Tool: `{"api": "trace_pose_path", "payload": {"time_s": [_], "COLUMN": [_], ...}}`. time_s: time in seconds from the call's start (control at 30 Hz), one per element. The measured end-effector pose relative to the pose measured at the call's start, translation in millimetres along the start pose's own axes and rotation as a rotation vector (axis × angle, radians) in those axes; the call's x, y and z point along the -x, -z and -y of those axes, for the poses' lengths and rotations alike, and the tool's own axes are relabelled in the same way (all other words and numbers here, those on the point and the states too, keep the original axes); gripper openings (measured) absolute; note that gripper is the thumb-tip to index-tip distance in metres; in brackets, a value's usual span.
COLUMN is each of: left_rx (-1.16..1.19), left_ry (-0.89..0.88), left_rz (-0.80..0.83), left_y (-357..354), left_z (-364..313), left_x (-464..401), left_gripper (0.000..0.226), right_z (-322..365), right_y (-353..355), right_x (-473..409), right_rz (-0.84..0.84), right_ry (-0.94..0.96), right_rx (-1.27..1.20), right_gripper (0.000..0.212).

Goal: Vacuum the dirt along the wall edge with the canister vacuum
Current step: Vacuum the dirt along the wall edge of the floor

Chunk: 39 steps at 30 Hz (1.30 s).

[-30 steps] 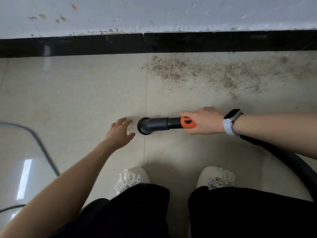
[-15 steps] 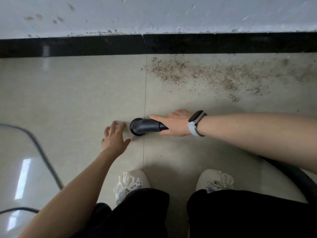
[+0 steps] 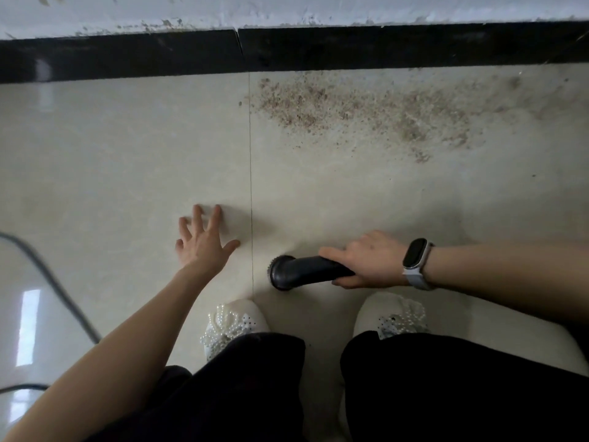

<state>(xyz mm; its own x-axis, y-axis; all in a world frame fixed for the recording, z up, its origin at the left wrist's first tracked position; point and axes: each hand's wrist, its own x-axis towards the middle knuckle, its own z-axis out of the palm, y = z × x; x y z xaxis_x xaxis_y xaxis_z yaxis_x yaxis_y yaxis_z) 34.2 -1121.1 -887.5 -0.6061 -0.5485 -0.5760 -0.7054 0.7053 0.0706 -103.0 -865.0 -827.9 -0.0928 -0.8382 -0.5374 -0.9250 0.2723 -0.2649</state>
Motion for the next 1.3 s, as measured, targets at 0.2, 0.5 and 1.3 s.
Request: {"api": "trace_pose_path", "payload": {"time_s": [0.2, 0.5, 1.3], "left_rx": [0.004, 0.029, 0.103], "left_ry": [0.015, 0.029, 0.059], "left_rz": [-0.020, -0.019, -0.025], "left_y": [-4, -6, 0], "left_z": [-2, -1, -8], "left_x": [0, 0, -1], "left_gripper": [0.080, 0.080, 0.081], "right_z": [-27, -34, 13], "right_y": [0, -1, -15], "right_x": [9, 13, 5], "right_rz": [-0.083, -0.020, 0.157], "right_ry": [-0.151, -0.106, 0.172], "right_rx": [0.019, -0.008, -0.001], "right_gripper": [0.042, 0.049, 0.047]}}
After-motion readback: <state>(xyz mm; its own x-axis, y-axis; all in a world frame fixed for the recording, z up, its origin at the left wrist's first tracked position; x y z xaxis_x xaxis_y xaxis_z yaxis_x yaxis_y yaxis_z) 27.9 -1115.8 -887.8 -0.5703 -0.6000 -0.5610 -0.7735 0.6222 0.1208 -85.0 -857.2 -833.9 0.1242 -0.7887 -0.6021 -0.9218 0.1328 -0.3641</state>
